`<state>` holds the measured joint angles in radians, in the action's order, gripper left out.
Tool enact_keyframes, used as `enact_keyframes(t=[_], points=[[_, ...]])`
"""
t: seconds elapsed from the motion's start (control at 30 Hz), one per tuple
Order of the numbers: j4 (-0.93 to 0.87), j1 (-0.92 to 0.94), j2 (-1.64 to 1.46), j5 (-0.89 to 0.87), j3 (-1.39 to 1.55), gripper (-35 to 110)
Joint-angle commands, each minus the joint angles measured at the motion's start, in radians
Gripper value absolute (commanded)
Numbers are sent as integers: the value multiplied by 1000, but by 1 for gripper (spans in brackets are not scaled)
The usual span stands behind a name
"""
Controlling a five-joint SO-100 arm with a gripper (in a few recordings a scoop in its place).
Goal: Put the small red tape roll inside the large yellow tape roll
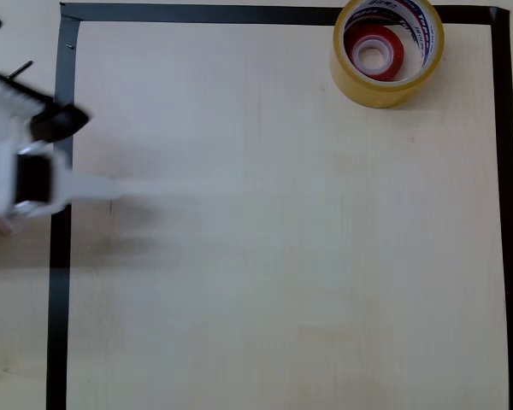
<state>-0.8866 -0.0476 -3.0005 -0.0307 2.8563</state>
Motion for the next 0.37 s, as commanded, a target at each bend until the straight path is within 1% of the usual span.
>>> enact_keyframes(t=[0.0, 0.13, 0.33], points=[[-179, 69, -334, 25, 98, 0], [-198, 87, -334, 23, 193, 0], [-204, 100, -334, 17, 190, 0]])
